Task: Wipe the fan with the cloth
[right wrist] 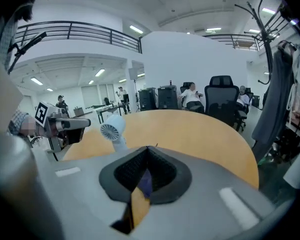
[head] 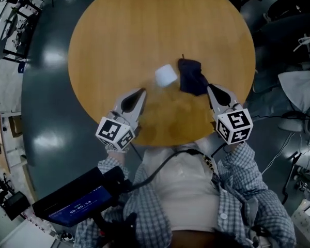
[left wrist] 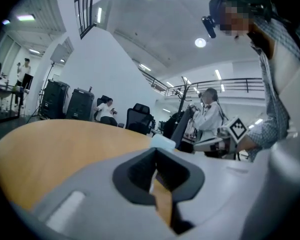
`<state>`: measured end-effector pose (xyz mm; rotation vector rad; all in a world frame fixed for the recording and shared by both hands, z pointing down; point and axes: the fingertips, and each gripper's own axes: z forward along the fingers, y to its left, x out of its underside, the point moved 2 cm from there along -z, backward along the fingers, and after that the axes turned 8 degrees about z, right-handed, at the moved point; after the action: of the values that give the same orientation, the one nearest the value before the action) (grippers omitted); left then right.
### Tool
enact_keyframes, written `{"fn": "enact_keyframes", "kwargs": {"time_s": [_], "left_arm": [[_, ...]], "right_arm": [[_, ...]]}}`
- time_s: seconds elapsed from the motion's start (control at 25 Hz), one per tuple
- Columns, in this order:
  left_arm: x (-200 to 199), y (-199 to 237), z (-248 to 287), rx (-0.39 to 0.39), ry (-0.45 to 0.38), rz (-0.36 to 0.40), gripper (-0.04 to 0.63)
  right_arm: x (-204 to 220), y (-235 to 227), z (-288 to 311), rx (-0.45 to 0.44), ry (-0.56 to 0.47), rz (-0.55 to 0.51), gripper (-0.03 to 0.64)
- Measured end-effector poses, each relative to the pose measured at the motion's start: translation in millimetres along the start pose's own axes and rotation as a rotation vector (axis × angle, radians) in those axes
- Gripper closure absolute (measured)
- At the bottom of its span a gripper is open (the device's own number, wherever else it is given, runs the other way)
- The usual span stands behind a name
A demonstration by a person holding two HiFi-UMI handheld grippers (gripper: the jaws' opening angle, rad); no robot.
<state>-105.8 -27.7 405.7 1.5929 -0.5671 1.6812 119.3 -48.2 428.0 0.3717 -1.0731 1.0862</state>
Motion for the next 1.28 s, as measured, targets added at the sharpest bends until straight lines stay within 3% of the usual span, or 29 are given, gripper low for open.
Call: {"fn": "enact_keyframes", "kwargs": {"time_s": [0.4,1.28], "left_arm": [[-22.2,4.0,7.3,-0.047,-0.02,0.049,0.595],[-12.4,-1.7,17.3,-0.037,0.002,0.057,0.595]], "right_arm": [[-37.9,1.9,17.5,-0.072,-0.162,0.008,0.612],[-47.3,5.4,27.2,-0.113,-0.123,-0.073,0.612]]}}
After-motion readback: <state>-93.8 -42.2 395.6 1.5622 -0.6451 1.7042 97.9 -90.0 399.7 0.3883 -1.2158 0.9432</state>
